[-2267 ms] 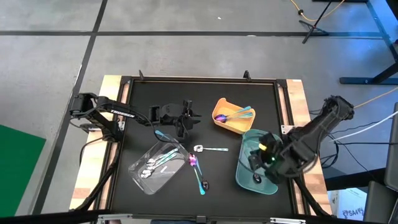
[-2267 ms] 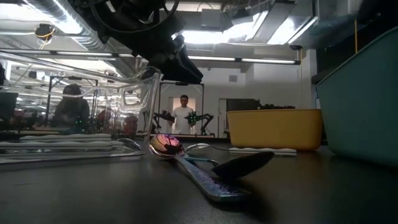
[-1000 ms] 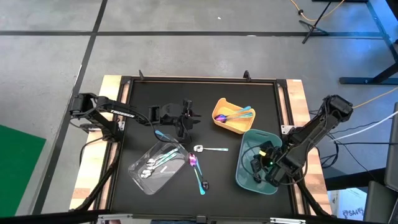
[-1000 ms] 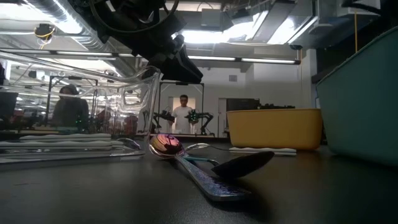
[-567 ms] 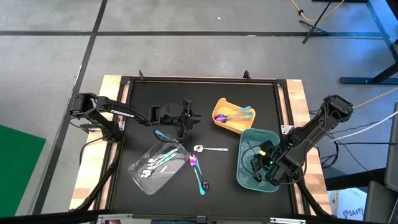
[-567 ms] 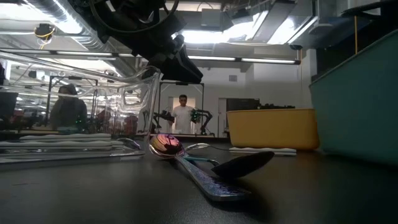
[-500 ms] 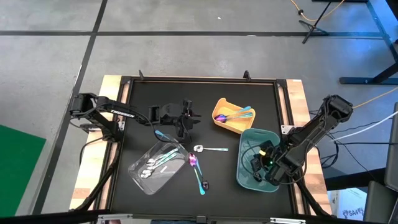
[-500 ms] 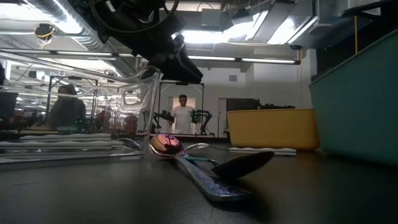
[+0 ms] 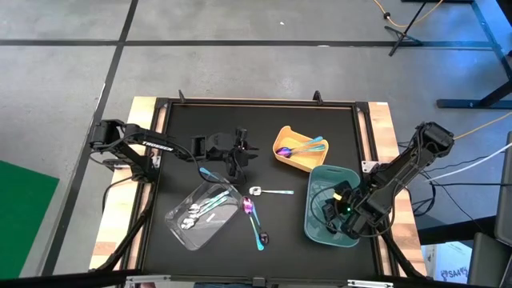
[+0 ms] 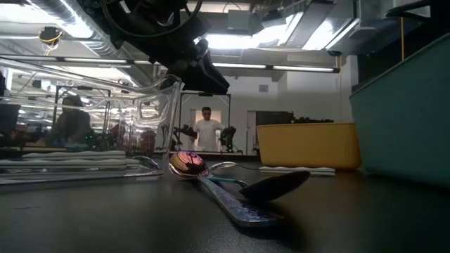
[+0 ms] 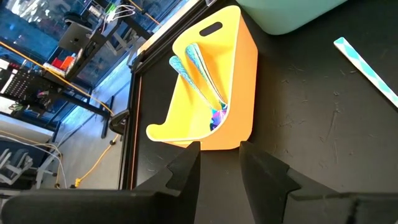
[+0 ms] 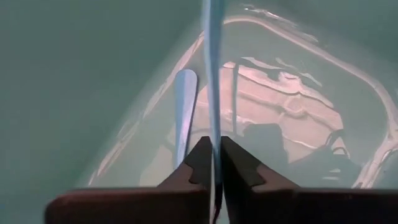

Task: Sort silverware by color (type)
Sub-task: Put the blue spoon into the blue bin, then put the white patterned spoon into the transparent bin

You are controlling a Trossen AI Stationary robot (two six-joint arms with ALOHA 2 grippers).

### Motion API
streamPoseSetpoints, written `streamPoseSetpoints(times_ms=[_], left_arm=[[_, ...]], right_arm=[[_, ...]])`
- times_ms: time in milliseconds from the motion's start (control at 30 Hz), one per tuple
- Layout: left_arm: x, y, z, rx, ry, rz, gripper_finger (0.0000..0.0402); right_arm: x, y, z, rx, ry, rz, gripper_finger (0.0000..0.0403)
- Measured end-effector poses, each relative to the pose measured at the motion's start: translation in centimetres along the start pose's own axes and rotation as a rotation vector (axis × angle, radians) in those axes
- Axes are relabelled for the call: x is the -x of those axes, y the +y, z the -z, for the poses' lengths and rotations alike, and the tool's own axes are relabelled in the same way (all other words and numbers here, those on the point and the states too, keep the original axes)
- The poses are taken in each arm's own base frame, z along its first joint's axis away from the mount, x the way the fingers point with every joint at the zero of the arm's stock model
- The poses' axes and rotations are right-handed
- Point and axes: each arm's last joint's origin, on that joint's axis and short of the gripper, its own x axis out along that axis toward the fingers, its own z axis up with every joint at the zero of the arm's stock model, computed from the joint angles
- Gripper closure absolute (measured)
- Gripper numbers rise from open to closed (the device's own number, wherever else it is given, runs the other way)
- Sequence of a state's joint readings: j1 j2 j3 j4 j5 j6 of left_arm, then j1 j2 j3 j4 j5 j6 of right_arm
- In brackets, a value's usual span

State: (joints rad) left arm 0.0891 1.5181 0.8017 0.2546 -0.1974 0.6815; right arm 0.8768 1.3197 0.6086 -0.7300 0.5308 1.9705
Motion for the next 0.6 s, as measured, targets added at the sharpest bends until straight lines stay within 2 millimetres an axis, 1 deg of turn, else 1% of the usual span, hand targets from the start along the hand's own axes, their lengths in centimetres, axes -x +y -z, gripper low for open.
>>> streamPoseSetpoints(times_ms=[200, 300, 433, 600], left_arm=[[0.00, 0.00, 0.00, 0.000, 0.000, 0.000, 0.0295], [0.00, 0.01, 0.01, 0.000, 0.000, 0.000, 0.0295], [0.00, 0.00, 0.00, 0.000, 0.000, 0.000, 0.0295], [0.00, 0.01, 0.01, 0.000, 0.000, 0.000, 0.0295]], right_arm=[[0.01, 0.01, 0.00, 0.000, 0.000, 0.000, 0.0323], [0.01, 0.01, 0.00, 0.000, 0.000, 0.000, 0.0301], [0.01, 0.01, 0.00, 0.001, 0.000, 0.000, 0.0283], [0.01, 0.01, 0.00, 0.011, 0.000, 0.000, 0.0273]])
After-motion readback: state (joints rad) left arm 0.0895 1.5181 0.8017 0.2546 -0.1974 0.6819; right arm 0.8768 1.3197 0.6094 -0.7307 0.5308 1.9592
